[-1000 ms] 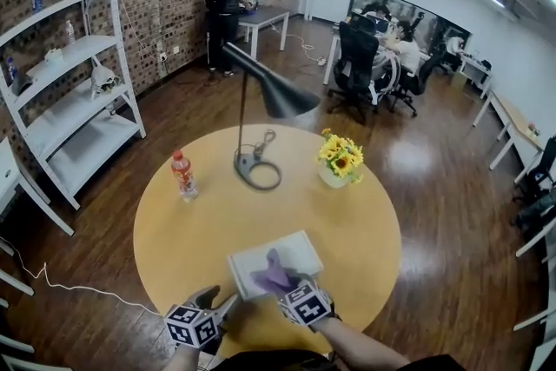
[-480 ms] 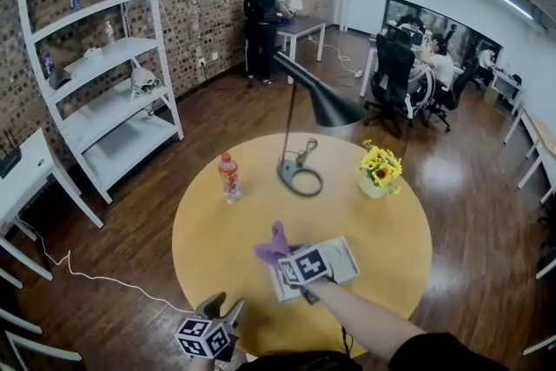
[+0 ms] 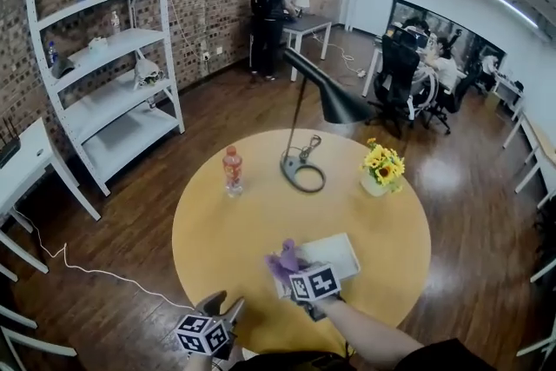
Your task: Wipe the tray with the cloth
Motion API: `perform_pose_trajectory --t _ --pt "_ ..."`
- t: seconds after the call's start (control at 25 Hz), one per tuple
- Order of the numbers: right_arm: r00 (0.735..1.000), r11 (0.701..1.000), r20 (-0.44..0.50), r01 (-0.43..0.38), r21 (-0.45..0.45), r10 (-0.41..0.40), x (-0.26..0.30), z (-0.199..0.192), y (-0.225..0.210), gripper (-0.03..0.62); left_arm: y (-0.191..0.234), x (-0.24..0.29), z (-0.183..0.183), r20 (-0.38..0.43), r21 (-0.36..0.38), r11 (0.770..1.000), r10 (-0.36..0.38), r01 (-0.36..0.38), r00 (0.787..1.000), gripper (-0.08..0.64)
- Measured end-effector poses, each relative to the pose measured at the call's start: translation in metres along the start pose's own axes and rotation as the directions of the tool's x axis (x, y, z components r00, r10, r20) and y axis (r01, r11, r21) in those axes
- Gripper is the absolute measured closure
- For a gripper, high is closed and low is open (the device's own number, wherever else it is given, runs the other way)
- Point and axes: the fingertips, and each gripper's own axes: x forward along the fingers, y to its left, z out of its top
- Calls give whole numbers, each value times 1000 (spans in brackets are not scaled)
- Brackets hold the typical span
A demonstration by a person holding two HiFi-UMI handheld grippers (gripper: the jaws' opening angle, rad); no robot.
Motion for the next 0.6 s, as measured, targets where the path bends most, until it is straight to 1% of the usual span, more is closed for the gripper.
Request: perform_pose_trajectory --t 0.04,0.08,0.16,0.2,0.24,0.36,0.44,0.52,0.6 --pt "1000 999 4 13 -34 -13 -4 -7 1 503 -4 6 -1 -9 1 1000 -19 19 1000 345" --pt "999 995 4 43 -92 -43 -9 -14 2 503 -9 12 -2 -20 2 999 -39 39 999 345" --pt "994 971 2 108 -214 -111 -16 -26 6 503 -20 25 -4 -41 7 997 -79 79 996 345" --pt "992 963 2 119 -241 -122 -19 -31 9 505 -25 31 -5 -52 12 995 -97 98 994 345" --pt "993 964 1 114 -241 -117 -21 -35 12 505 -30 37 -6 -61 16 993 -114 115 992 345" --pt "997 978 -5 70 -199 -73 -28 -50 16 505 -45 56 -7 -84 26 986 -161 164 983 345" --pt "997 974 -23 61 -218 -68 -32 -62 17 503 -55 68 -6 -103 43 980 -187 192 977 345" --pt "997 971 -46 46 -234 -58 -34 -78 15 503 -61 80 -4 -115 62 976 -201 209 973 345" --pt "999 977 -31 18 -212 -25 -38 -90 9 503 -64 91 2 -114 73 974 -204 213 972 345"
